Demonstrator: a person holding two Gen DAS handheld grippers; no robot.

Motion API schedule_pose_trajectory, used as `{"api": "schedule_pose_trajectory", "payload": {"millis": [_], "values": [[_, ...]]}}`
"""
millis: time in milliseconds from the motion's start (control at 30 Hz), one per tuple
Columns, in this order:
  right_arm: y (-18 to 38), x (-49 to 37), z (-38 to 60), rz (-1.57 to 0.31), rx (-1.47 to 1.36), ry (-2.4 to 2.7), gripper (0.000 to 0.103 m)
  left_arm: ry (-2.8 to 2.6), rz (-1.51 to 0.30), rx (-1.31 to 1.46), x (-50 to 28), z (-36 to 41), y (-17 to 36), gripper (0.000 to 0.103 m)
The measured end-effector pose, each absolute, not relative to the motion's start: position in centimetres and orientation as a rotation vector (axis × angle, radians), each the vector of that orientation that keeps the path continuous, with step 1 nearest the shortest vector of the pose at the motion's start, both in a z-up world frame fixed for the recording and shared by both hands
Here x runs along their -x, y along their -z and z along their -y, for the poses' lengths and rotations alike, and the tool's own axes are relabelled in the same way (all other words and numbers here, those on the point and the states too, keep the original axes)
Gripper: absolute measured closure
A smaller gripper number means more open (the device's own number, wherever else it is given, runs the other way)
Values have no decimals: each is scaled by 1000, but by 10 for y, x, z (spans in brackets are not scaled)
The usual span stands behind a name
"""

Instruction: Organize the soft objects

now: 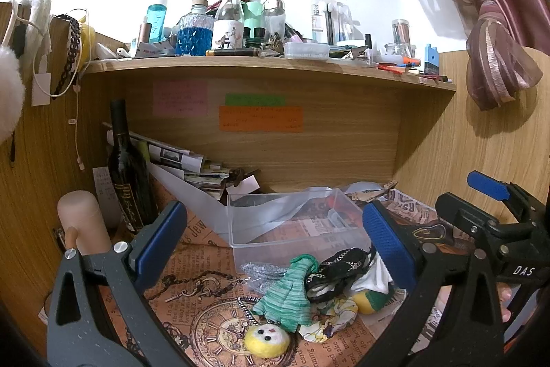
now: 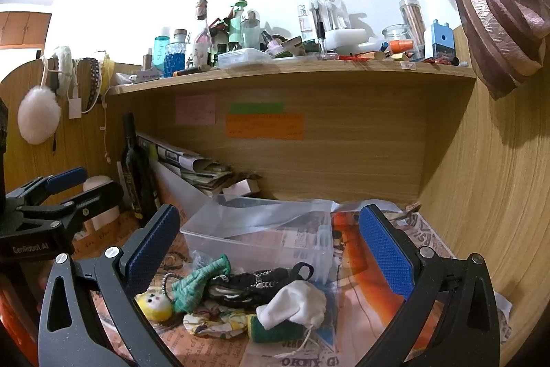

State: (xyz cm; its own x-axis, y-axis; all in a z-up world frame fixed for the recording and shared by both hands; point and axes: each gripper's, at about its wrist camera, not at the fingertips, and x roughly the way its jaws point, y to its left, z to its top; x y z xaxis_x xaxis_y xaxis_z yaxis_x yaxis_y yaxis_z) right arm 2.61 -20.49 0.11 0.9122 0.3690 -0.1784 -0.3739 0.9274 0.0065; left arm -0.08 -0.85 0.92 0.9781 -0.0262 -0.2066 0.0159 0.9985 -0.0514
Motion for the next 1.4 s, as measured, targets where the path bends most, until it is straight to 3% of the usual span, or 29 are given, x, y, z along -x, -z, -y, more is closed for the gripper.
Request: {"api": "schedule_pose_trajectory", "payload": {"millis": [967,1400], "values": [[0,-27,206,-194,23,-408,0,28,-232,53,0,8,-1,0],[29,-51,215,-340,4,-409,0,24,-458,40,-30,-1,51,0]]}}
